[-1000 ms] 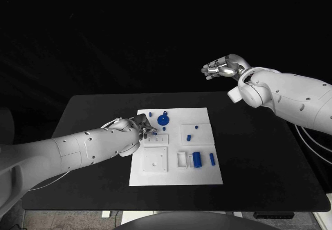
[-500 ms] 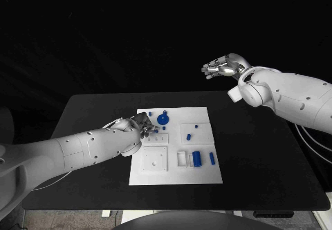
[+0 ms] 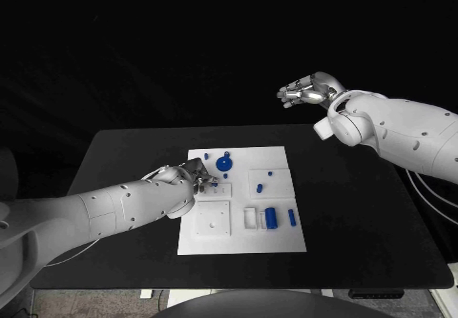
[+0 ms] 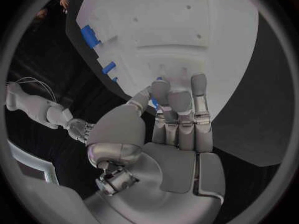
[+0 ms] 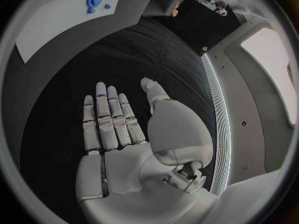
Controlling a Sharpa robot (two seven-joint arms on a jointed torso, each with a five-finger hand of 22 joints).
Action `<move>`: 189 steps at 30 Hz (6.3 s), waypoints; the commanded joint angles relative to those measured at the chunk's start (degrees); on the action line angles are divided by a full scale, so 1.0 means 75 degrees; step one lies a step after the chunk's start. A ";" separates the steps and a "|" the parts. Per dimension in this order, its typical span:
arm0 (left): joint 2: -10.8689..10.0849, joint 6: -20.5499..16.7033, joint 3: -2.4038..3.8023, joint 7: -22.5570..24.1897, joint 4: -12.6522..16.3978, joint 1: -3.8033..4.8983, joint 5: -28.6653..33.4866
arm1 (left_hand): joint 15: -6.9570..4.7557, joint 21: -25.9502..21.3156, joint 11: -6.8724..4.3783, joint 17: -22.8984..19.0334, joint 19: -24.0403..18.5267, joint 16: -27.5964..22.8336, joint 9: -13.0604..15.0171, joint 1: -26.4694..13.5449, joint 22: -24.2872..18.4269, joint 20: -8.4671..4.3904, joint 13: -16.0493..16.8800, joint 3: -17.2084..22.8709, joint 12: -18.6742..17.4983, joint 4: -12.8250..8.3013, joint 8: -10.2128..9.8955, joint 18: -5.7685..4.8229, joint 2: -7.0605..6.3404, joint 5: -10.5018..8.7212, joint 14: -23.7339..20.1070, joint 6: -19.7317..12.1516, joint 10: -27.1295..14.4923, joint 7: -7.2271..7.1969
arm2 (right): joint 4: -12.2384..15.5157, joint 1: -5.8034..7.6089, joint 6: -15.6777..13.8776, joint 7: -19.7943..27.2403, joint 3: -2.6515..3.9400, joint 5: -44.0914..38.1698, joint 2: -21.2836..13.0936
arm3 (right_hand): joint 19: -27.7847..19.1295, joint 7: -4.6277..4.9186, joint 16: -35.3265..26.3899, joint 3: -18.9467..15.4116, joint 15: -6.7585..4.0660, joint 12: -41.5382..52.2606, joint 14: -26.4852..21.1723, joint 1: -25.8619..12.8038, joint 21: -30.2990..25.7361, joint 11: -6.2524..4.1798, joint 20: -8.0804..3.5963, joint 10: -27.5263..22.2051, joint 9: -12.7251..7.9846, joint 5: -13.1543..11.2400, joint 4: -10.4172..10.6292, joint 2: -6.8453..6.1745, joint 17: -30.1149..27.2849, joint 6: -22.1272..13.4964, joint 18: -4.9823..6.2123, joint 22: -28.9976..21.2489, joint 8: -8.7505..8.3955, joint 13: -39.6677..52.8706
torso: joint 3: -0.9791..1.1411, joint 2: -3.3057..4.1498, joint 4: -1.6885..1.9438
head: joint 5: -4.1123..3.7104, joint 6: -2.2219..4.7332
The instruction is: Assemble the parts on the task board
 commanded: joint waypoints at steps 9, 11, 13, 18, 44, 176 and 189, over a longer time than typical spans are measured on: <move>-0.0053 0.0386 0.0003 -0.0069 0.0153 -0.0049 -0.0113 | -0.0193 -0.0038 -0.0364 -0.0013 0.0044 0.0033 0.0008 -0.0007 0.0127 -0.0020 0.0009 0.0732 0.0038 -0.0747 0.0024 -0.0019 0.0052 0.0036 -0.0215 0.1039 0.0002 -0.0729 | 0.0006 0.0001 0.0133 0.0029 0.0004 -0.0055 0.0009 | -0.0064 -0.0006 -0.0046 -0.0011 -0.0008 -0.0034 -0.0069 -0.0016 -0.0037 0.0016 -0.0016 -0.0053 0.0008 0.0043 0.0079 0.0000 -0.0008 -0.0011 0.0073 -0.0011 -0.0005 -0.0012 | -0.0007 0.0001 0.0008 | -0.0013 -0.0031; -0.0063 0.0424 0.0003 -0.0082 0.0176 -0.0052 -0.0146 | -0.0192 -0.0041 -0.0362 -0.0014 0.0042 0.0034 0.0008 -0.0004 0.0128 -0.0021 0.0010 0.0732 0.0039 -0.0754 0.0024 -0.0020 0.0049 0.0052 -0.0216 0.1038 0.0002 -0.0729 | 0.0004 0.0001 0.0134 0.0030 0.0004 -0.0055 0.0012 | -0.0064 -0.0006 -0.0046 -0.0011 -0.0008 -0.0034 -0.0069 -0.0016 -0.0037 0.0016 -0.0016 -0.0053 0.0008 0.0043 0.0079 0.0000 -0.0008 -0.0011 0.0073 -0.0011 -0.0005 -0.0012 | -0.0008 0.0001 0.0004 | -0.0007 -0.0033; -0.0071 0.0454 0.0003 -0.0097 0.0191 -0.0055 -0.0179 | -0.0192 -0.0041 -0.0362 -0.0014 0.0042 0.0034 0.0008 -0.0004 0.0128 -0.0021 0.0010 0.0732 0.0039 -0.0754 0.0024 -0.0020 0.0049 0.0052 -0.0216 0.1038 0.0002 -0.0729 | 0.0002 0.0001 0.0134 0.0031 0.0004 -0.0055 0.0012 | -0.0064 -0.0006 -0.0046 -0.0011 -0.0008 -0.0034 -0.0069 -0.0016 -0.0037 0.0016 -0.0016 -0.0053 0.0008 0.0043 0.0079 0.0000 -0.0008 -0.0011 0.0073 -0.0011 -0.0005 -0.0012 | -0.0006 0.0001 0.0005 | -0.0006 -0.0029; -0.0084 0.0497 0.0003 -0.0124 0.0190 -0.0059 -0.0219 | -0.0190 -0.0045 -0.0361 -0.0016 0.0043 0.0033 0.0006 -0.0003 0.0130 -0.0023 0.0011 0.0724 0.0036 -0.0750 0.0023 -0.0026 0.0052 0.0021 -0.0219 0.1036 0.0001 -0.0727 | 0.0001 0.0001 0.0132 0.0035 0.0004 -0.0055 0.0014 | -0.0090 -0.0008 -0.0046 -0.0009 -0.0003 -0.0033 -0.0085 -0.0010 -0.0039 0.0017 -0.0011 -0.0056 0.0009 0.0041 0.0078 -0.0003 -0.0008 0.0006 0.0071 -0.0012 -0.0002 -0.0012 | -0.0004 -0.0002 0.0004 | -0.0010 -0.0025; -0.0470 0.0024 0.0014 0.0044 0.0414 -0.0012 0.0013 | -0.0136 -0.0377 -0.0222 -0.0135 0.0022 -0.0207 -0.0766 -0.0011 0.0025 -0.0025 -0.0149 -0.0008 -0.0175 0.1622 -0.0001 -0.0102 -0.1585 -0.1690 -0.0328 0.0659 0.0013 -0.0609 | -0.0016 -0.0011 0.0150 0.0034 0.0003 -0.0055 -0.0008 | -0.0113 -0.0003 -0.0047 -0.0010 0.0000 -0.0034 -0.0097 -0.0005 -0.0040 0.0020 -0.0008 -0.0062 0.0008 0.0045 0.0078 -0.0003 -0.0008 -0.0021 0.0071 -0.0013 -0.0005 -0.0012 | -0.0001 -0.0009 0.0016 | -0.0032 0.0081; 0.0132 0.1187 0.0005 0.1643 -0.0462 -0.0047 -0.3195 | 0.0639 -0.1919 0.0636 -0.1552 -0.0833 -0.2136 -0.1874 0.2522 -0.3120 0.0687 -0.2024 -0.2767 -0.3951 0.0497 -0.0011 -0.0080 -0.0984 -0.1145 -0.1732 -0.1810 -0.1386 0.0339 | 0.0153 -0.0147 0.0302 -0.0024 0.0001 -0.0270 -0.0053 | -0.0009 -0.0010 -0.0043 0.0103 -0.0022 -0.0034 -0.0030 -0.0011 -0.0035 0.0012 -0.0028 -0.0058 0.0015 -0.0012 -0.0138 0.0015 -0.0002 0.0082 0.0068 -0.0009 0.0001 -0.0013 | 0.0002 -0.0002 0.0002 | -0.0089 0.0021; 0.0193 0.1116 0.0005 0.1734 -0.0526 -0.0080 -0.3211 | 0.0582 -0.1876 0.0572 -0.1504 -0.0855 -0.2073 -0.1876 0.2798 -0.2897 0.0627 -0.2071 -0.2564 -0.4015 0.0242 -0.0014 -0.0089 -0.0479 -0.0916 -0.1723 -0.1437 -0.1359 0.0258 | 0.0152 -0.0147 0.0311 -0.0027 0.0001 -0.0275 -0.0042 | -0.0009 -0.0010 -0.0043 0.0103 -0.0022 -0.0034 -0.0030 -0.0011 -0.0035 0.0012 -0.0028 -0.0058 0.0015 -0.0012 -0.0138 0.0015 -0.0002 0.0082 0.0068 -0.0009 0.0001 -0.0013 | 0.0000 -0.0002 0.0002 | -0.0091 0.0026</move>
